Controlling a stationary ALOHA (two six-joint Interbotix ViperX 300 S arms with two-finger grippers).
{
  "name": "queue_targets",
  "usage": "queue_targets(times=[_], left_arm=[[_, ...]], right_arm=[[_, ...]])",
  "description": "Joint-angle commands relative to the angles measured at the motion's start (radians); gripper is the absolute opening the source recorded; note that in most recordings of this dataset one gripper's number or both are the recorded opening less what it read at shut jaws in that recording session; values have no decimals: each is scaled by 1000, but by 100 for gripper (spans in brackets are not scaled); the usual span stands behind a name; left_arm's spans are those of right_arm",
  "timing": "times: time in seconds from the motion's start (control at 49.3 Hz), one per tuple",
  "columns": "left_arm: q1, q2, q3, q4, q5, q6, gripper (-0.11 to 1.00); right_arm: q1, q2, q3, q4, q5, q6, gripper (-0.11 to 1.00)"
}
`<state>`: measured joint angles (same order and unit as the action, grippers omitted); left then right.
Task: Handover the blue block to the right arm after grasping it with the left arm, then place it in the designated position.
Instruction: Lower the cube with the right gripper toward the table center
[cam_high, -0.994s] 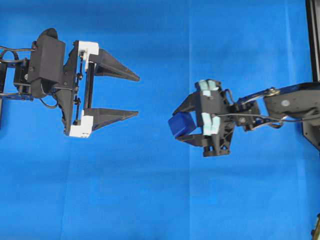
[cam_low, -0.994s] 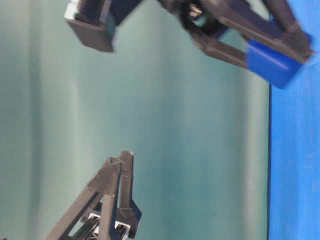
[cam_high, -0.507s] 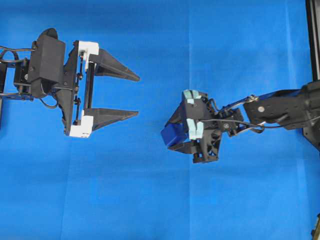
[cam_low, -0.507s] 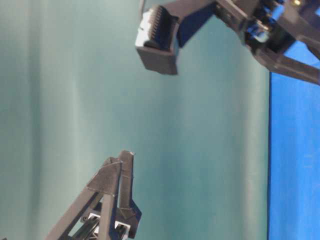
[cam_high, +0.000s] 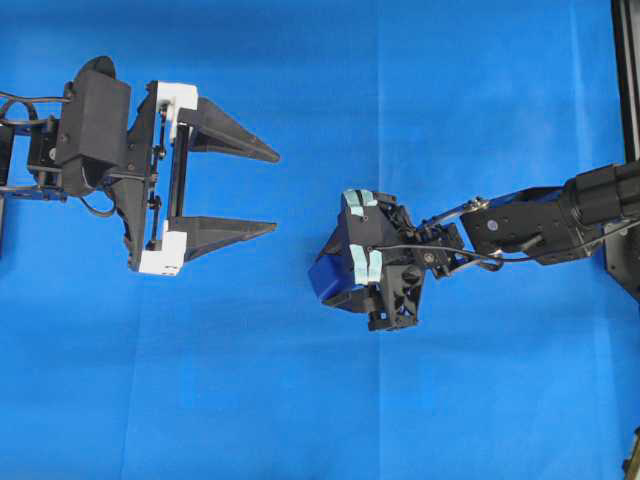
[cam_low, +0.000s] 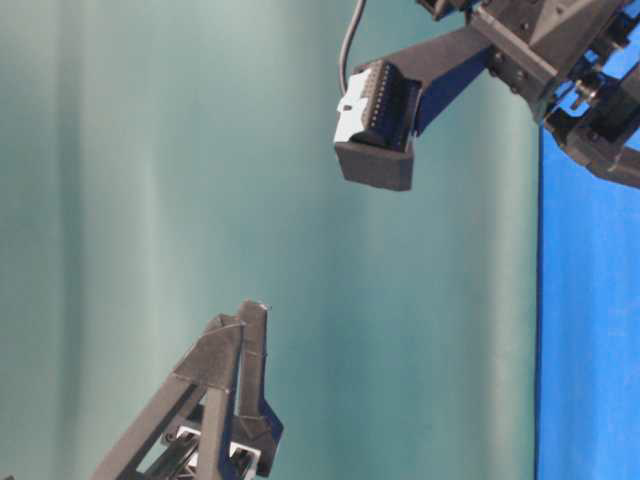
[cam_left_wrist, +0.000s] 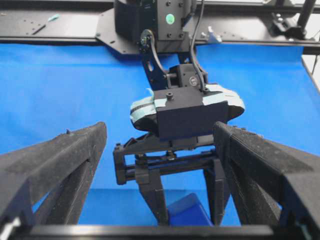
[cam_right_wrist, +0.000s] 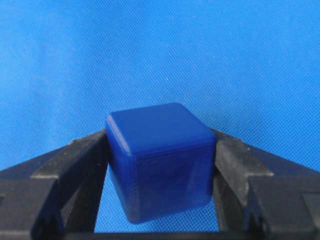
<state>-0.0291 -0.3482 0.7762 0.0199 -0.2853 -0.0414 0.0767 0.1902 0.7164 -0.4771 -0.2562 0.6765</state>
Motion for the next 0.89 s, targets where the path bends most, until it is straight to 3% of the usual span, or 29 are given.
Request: queue_targets(times=[0.0,0.588,0.77,0.872], left_arm=[[3,-11,-26,2,-6,0,92],[2,-11,-26,2,-6,-2,92],[3,-11,-26,0,-6,-2,92],[3,-11,-26,2,-6,0,92]], right_arm=[[-3,-12,-17,5,-11,-2,49],[-3,41,-54,11,-20,-2,49],[-3,40,-49,28,-17,-2,93],[-3,37,-54,28,-14,-2,86]])
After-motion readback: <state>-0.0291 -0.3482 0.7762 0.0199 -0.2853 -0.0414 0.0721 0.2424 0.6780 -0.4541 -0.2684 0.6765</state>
